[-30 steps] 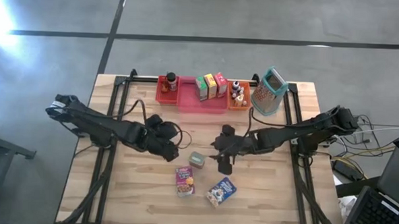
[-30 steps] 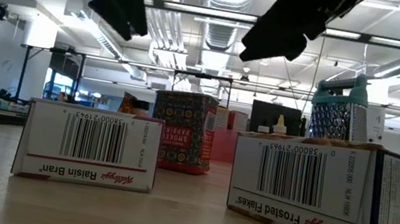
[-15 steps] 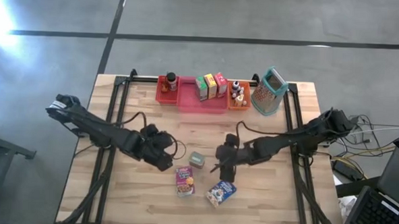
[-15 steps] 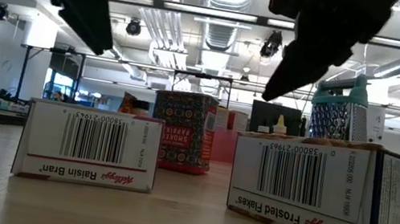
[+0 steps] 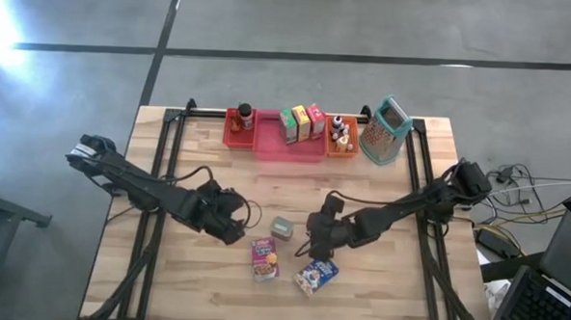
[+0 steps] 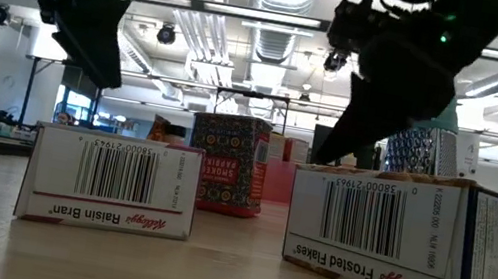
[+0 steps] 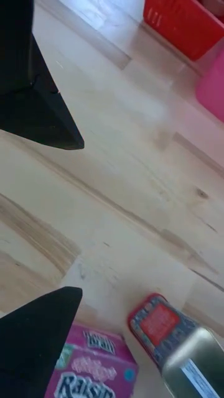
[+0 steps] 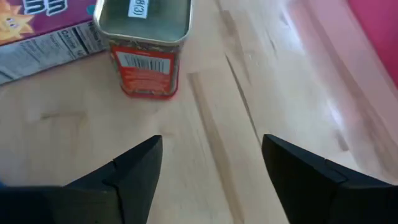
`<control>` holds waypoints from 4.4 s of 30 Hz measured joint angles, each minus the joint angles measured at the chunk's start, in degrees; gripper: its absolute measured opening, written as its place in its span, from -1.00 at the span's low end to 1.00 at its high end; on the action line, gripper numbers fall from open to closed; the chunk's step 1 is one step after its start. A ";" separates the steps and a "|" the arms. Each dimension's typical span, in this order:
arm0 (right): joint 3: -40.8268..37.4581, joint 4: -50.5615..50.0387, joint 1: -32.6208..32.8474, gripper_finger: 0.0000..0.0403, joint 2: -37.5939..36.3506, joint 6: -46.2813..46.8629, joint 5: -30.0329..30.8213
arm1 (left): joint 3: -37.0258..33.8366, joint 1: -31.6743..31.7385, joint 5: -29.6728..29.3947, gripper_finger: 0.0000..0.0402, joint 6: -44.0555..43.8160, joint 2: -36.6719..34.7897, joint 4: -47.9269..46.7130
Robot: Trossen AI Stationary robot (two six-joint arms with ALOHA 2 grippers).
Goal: Pick & Place Kitchen Items
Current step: Put the red seasoning can into the red bin
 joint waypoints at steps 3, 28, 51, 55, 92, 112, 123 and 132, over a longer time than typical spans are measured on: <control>-0.06 2.39 0.28 0.36 1.67 -0.68 0.54 | -0.93 0.00 0.00 0.91 0.04 0.00 -0.01; -0.25 1.30 0.77 0.00 3.44 0.49 -0.01 | -1.55 0.04 -0.02 0.91 0.13 0.02 0.14; 0.02 5.15 0.26 -0.13 3.35 1.26 -1.82 | -1.55 0.04 -0.02 0.91 0.13 0.02 0.21; -0.72 5.03 -0.15 0.00 3.94 3.36 -1.86 | -1.55 0.04 -0.02 0.91 0.13 0.02 0.23; 0.85 24.72 -0.57 0.68 15.45 -0.89 -3.48 | -1.59 0.04 -0.02 0.91 0.11 0.02 0.66; 1.81 28.71 -3.75 0.60 16.62 -3.21 -1.45 | -1.61 0.04 -0.02 0.91 0.11 0.02 1.04; 1.76 25.97 -3.07 0.04 11.75 -4.27 -3.35 | -1.61 0.03 -0.02 0.91 0.12 0.02 1.17; 1.76 21.70 -2.76 -0.06 7.20 -7.81 -3.36 | -1.61 0.04 -0.02 0.91 0.12 0.02 1.58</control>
